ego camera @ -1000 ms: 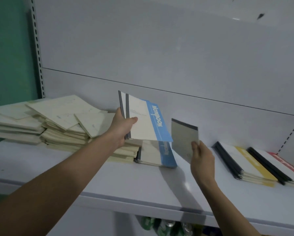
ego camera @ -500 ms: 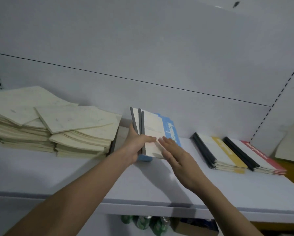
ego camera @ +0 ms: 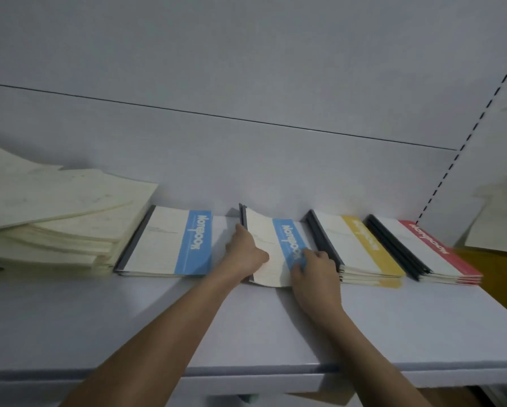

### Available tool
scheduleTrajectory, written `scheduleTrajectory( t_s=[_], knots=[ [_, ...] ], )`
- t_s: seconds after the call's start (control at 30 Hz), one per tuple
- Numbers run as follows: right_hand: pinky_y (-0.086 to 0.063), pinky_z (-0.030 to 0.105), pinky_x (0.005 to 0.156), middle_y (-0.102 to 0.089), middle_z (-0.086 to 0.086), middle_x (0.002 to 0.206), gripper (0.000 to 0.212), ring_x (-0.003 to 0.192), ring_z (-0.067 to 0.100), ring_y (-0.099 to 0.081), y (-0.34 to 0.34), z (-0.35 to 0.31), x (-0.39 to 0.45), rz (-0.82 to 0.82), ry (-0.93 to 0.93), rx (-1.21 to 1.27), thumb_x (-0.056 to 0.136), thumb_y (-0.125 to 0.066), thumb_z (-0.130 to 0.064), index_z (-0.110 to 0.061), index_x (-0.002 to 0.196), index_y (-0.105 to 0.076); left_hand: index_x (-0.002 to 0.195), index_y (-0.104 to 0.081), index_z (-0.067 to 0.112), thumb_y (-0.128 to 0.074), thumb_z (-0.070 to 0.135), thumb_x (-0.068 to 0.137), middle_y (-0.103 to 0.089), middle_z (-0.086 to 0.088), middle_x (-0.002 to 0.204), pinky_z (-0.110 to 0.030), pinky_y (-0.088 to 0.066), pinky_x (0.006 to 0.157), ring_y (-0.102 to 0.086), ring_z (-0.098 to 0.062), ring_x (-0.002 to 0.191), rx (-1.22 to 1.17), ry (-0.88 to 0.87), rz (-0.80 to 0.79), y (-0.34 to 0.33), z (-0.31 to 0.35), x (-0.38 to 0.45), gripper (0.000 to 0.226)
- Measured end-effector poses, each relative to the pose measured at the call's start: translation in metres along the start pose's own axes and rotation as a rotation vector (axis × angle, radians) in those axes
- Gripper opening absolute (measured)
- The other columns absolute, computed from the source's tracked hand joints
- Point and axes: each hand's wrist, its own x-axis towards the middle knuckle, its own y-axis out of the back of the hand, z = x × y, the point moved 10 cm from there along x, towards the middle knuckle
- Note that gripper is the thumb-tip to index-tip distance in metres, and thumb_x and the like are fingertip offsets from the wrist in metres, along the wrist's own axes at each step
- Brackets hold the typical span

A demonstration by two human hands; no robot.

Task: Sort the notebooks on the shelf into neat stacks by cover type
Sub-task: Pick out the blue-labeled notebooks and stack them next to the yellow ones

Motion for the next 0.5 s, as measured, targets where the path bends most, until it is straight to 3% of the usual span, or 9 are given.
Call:
scheduleTrajectory(
  t_s=[0.07, 0.2, 0.3, 0.4, 0.5],
  knots=[
    [-0.039, 0.039, 0.089, -0.054, 0.009, 0.123, 0.037, 0.111, 0.028, -0.047, -0.009, -0.002, 0.008, -0.005, 0.024, -0.220, 0.096, -0.041, -0.026, -0.014, 0.129, -0.051, 0.133, -0.035, 0.002, -0.066, 0.022, 0.084, -0.035, -0.016, 0.137, -0.035, -0.036, 0.103, -0.034, -0.033, 0.129, 0.282, 0.001, 0.085, 0.001, 0.008, 0.003, 0.061],
    [-0.041, 0.039, 0.070, -0.063, 0.016, 0.101, 0.025, 0.087, 0.034, -0.053, -0.017, -0.005, 0.019, 0.108, 0.082, -0.250, 0.081, -0.062, -0.020, -0.009, 0.103, -0.066, 0.125, -0.049, 0.007, -0.061, 0.033, 0.083, -0.042, -0.016, 0.130, -0.035, -0.037, 0.102, -0.035, -0.032, 0.125, 0.255, 0.022, 0.088, -0.003, -0.001, 0.016, 0.051],
    [-0.044, 0.039, 0.072, -0.062, 0.019, 0.113, 0.027, 0.091, 0.035, -0.055, -0.026, 0.003, 0.023, 0.115, 0.085, -0.199, 0.080, -0.062, -0.024, -0.009, 0.102, -0.067, 0.122, -0.057, 0.013, -0.060, 0.035, 0.085, -0.044, -0.014, 0.126, -0.040, -0.043, 0.103, -0.043, -0.032, 0.121, 0.233, -0.003, 0.101, 0.000, -0.001, 0.019, 0.043],
    [-0.049, 0.042, 0.074, -0.060, 0.022, 0.122, 0.034, 0.098, 0.038, -0.058, -0.027, 0.002, 0.023, 0.093, 0.117, -0.140, 0.078, -0.052, -0.027, -0.010, 0.102, -0.069, 0.127, -0.049, 0.016, -0.057, 0.039, 0.087, -0.046, -0.013, 0.127, -0.037, -0.037, 0.103, -0.039, -0.034, 0.125, 0.366, -0.029, 0.103, -0.001, 0.009, 0.018, 0.047],
    [-0.049, 0.043, 0.081, -0.056, 0.024, 0.130, 0.041, 0.107, 0.039, -0.056, -0.026, 0.001, 0.021, 0.076, 0.137, -0.088, 0.082, -0.045, -0.030, -0.011, 0.109, -0.069, 0.121, -0.054, 0.025, -0.055, 0.044, 0.082, -0.061, -0.005, 0.123, -0.036, -0.044, 0.098, -0.055, -0.028, 0.114, 0.292, -0.071, 0.069, 0.002, 0.017, 0.014, 0.044]
  ],
)
